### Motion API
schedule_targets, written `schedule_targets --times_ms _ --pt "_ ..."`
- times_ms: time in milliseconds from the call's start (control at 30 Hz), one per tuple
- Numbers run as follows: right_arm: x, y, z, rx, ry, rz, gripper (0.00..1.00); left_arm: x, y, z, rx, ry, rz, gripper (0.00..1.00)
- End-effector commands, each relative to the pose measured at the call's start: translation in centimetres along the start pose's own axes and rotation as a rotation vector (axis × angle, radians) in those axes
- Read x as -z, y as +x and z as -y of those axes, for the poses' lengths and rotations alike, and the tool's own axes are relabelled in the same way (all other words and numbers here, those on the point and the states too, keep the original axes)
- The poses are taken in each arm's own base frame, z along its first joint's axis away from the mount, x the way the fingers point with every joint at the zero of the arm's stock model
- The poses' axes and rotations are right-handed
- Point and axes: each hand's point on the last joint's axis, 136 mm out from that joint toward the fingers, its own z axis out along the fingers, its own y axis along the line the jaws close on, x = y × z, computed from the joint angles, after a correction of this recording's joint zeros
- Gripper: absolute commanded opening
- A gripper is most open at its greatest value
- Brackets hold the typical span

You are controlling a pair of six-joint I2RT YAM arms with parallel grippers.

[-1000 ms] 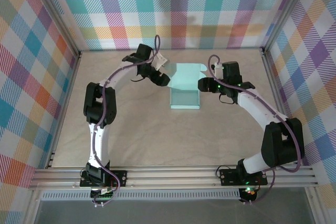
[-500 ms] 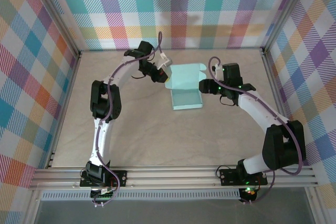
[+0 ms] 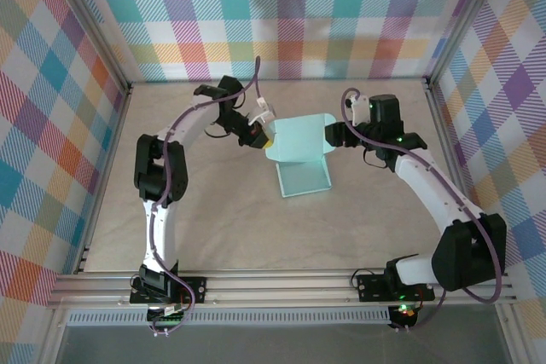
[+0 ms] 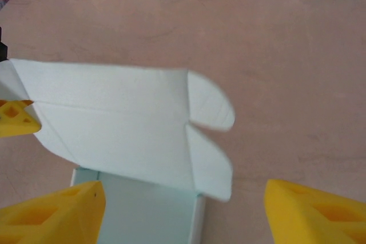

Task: Fold the paper box

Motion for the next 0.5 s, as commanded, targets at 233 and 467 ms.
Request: schedule_targets --times_ms 233,467 --pt "0.5 1.8 -2.6 0.320 -0.182 -0.106 0.66 0.0 2.5 1.7 -0.147 -0.006 -0.058 0.00" --pt "-0.6 2.9 -2.7 0.435 -0.293 -0.248 0.60 0.1 3.1 1.2 -0.195 -0.040 -0.092 0.00"
